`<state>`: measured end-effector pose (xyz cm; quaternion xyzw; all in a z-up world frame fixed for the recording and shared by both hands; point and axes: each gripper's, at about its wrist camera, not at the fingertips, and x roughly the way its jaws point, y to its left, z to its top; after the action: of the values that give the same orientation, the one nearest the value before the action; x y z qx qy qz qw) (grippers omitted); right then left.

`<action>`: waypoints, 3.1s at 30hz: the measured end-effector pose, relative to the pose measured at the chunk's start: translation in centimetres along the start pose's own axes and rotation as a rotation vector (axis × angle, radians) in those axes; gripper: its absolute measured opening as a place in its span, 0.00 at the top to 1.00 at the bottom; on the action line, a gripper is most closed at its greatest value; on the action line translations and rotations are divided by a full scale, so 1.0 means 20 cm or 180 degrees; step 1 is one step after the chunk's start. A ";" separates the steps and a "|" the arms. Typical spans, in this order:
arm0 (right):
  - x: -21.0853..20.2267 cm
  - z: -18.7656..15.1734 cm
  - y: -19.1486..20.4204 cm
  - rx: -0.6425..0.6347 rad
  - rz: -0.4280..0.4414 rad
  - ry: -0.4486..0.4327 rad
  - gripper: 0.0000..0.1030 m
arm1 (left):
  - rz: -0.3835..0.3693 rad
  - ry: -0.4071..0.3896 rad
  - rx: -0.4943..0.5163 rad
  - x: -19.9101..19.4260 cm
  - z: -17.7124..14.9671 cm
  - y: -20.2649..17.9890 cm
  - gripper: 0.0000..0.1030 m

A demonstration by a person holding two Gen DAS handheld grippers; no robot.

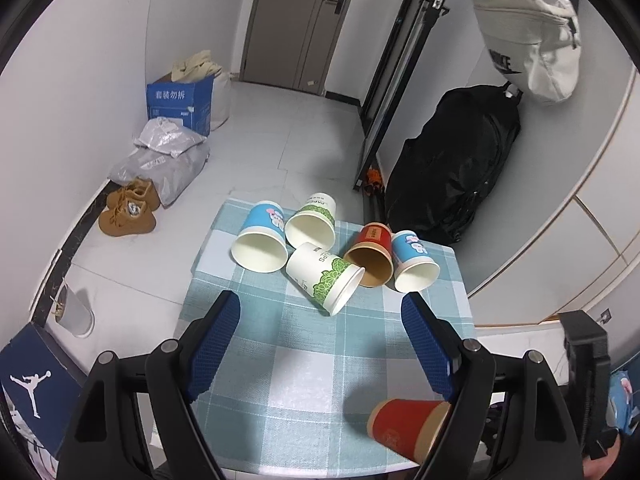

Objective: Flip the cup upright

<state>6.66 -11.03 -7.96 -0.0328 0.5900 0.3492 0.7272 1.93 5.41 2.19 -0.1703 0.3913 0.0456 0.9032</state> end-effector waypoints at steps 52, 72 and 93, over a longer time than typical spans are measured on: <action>-0.30 -0.25 0.06 0.0066 -0.0634 -0.2242 0.04 | -0.0099 -0.0099 0.0514 -0.04 -0.24 -0.18 0.23; -0.28 -0.31 0.05 0.0052 -0.0552 -0.2161 0.02 | -0.0097 0.0011 0.0503 -0.01 -0.29 -0.18 0.23; -0.31 -0.32 0.06 0.0045 -0.0499 -0.2233 0.02 | 0.0032 -0.0057 0.0459 -0.03 -0.28 -0.17 0.23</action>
<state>0.31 -15.99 -4.10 0.0489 0.3026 0.2782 0.9103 -1.57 0.39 -0.03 -0.1025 0.3863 0.0233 0.9164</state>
